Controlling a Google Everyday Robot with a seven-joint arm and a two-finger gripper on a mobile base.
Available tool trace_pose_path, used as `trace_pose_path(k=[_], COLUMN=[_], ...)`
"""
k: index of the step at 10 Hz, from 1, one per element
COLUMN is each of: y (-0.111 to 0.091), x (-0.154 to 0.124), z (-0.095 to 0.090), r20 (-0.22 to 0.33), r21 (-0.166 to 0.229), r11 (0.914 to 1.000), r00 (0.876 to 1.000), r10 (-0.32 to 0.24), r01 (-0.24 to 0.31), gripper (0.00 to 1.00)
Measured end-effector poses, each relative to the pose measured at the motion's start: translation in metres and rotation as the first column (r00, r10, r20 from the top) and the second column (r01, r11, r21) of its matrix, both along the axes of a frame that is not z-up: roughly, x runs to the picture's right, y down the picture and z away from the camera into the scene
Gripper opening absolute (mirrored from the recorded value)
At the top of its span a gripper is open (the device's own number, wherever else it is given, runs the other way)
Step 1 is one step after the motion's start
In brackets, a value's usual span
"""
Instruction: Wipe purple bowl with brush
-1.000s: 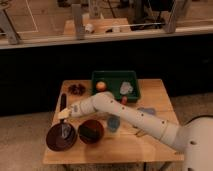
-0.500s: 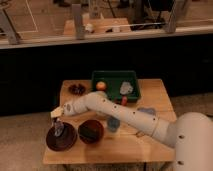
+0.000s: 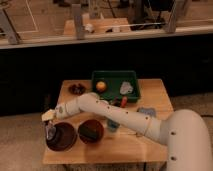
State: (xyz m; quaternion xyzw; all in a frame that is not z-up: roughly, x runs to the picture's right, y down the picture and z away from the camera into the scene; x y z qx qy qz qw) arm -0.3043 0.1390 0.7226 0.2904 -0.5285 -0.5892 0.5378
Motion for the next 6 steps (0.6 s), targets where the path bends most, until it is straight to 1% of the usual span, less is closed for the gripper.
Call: trace_pose_path(k=[2,3,4,6], y=[0.01,0.016,0.018,0.019], x=[0.001,0.006,0.014,0.035], z=[-0.009,-0.014,-0.017,-0.018], r20=[0.005,-0.001,-0.012,-0.04], r21=[-0.012,-0.018,-0.021,-0.025], r11=[0.9998,0.9995,0.9993,0.9993], r00=[1.0,1.0,0.999,0.999], r10=[-0.016,-0.025,-0.031,-0.03], r01=[0.016,0.025,0.03,0.029], gripper=[0.0,0.0,0.0,0.0])
